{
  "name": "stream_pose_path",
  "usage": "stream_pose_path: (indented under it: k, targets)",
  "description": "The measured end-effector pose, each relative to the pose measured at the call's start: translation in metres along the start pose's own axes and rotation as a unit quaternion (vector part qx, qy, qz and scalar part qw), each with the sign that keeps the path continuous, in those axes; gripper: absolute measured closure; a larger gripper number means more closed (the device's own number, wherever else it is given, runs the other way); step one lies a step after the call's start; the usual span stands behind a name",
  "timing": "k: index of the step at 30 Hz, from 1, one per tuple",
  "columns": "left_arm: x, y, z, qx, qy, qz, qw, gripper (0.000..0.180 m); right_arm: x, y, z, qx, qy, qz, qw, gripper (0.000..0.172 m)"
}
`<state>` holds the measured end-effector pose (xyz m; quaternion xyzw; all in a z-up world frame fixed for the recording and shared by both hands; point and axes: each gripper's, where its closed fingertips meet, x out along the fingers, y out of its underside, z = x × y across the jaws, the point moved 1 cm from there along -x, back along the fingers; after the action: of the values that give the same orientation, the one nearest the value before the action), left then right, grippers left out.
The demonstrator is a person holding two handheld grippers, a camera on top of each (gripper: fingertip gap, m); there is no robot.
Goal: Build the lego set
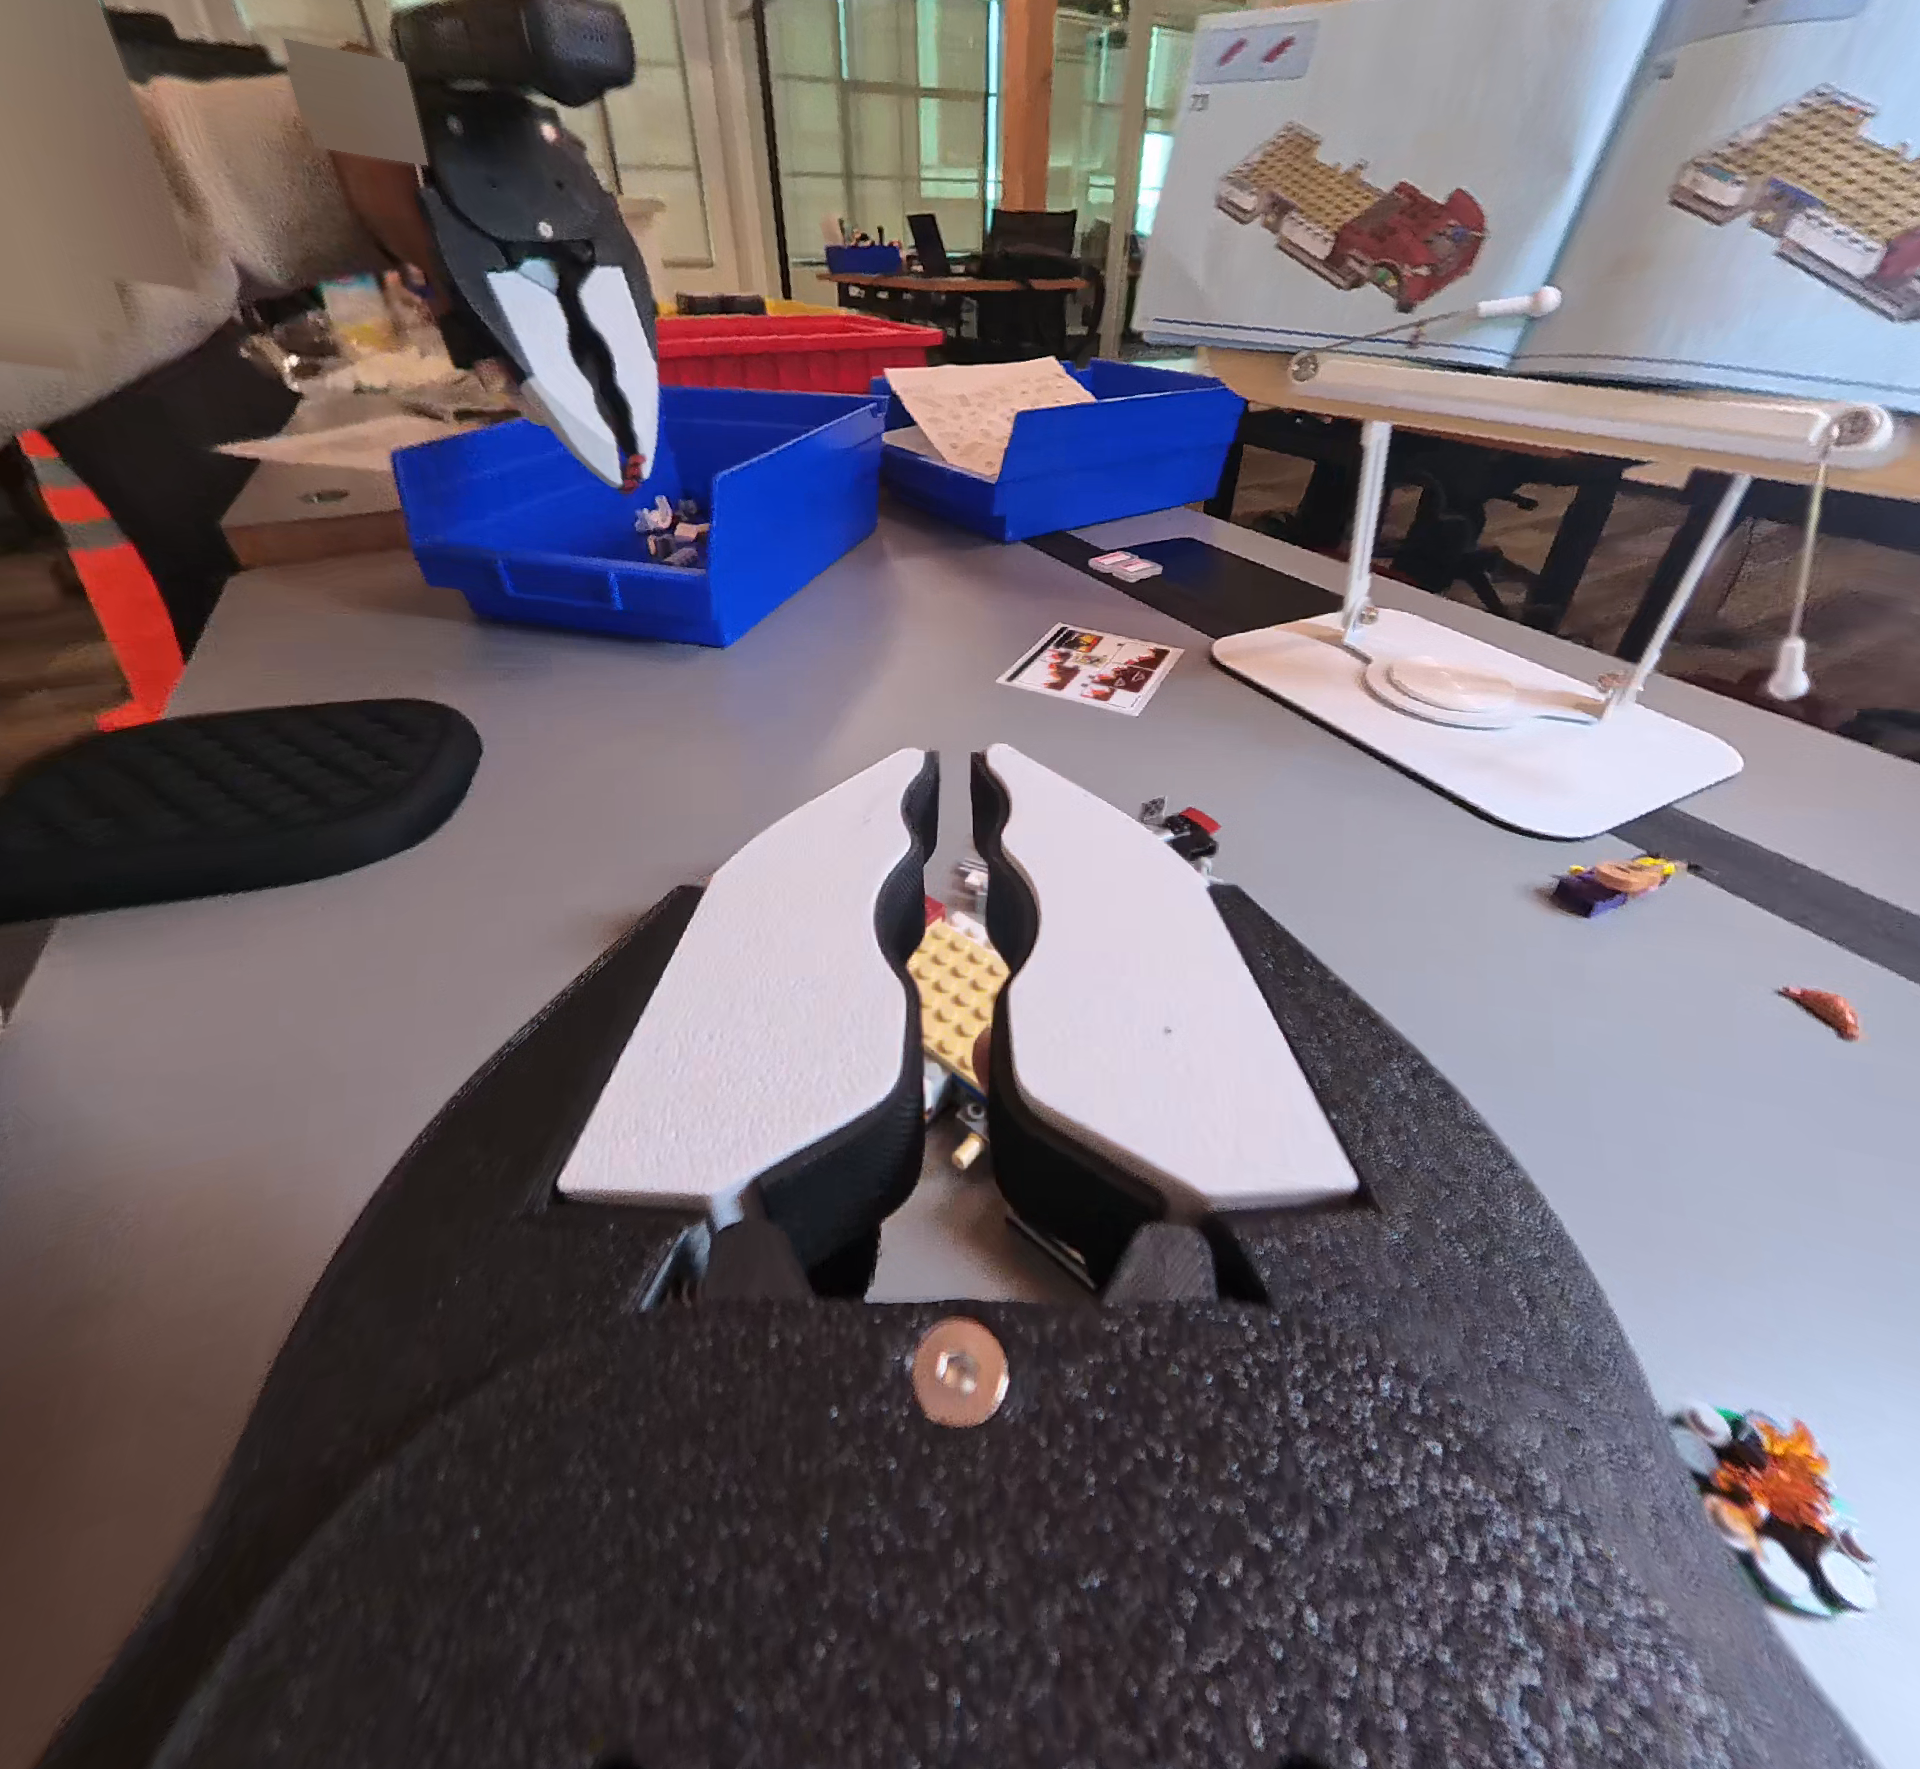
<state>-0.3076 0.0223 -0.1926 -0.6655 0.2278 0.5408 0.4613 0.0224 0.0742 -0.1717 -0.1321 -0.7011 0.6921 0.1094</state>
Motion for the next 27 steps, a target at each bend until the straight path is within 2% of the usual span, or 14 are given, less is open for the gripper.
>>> stream_pose_path:
  k: [7, 11, 17, 19, 22, 27]
  targets:
    - [0.105, -0.08, -0.116, 0.075, 0.09, 0.028, 0.993, 0.172, -0.001, -0.002, 0.013, -0.068, -0.005, 0.025, 0.997, 0.166]
    - [0.139, -0.11, -0.146, 0.087, 0.109, 0.029, 0.99, 0.172, -0.011, -0.001, -0.002, -0.069, 0.022, 0.037, 0.997, 0.166]
    - [0.158, -0.132, -0.156, 0.081, 0.117, 0.0, 0.99, 0.17, -0.022, 0.01, -0.026, -0.059, 0.046, 0.077, 0.994, 0.164]
    - [0.157, -0.134, -0.156, 0.084, 0.114, -0.01, 0.99, 0.162, -0.023, 0.014, -0.029, -0.052, 0.047, 0.086, 0.994, 0.164]
    - [0.148, -0.133, -0.153, 0.082, 0.108, -0.036, 0.99, 0.158, -0.022, 0.02, -0.026, -0.056, 0.037, 0.1, 0.993, 0.164]
    - [0.147, -0.115, -0.149, 0.077, 0.093, -0.05, 0.991, 0.158, -0.016, 0.03, -0.019, -0.078, 0.021, 0.129, 0.988, 0.163]
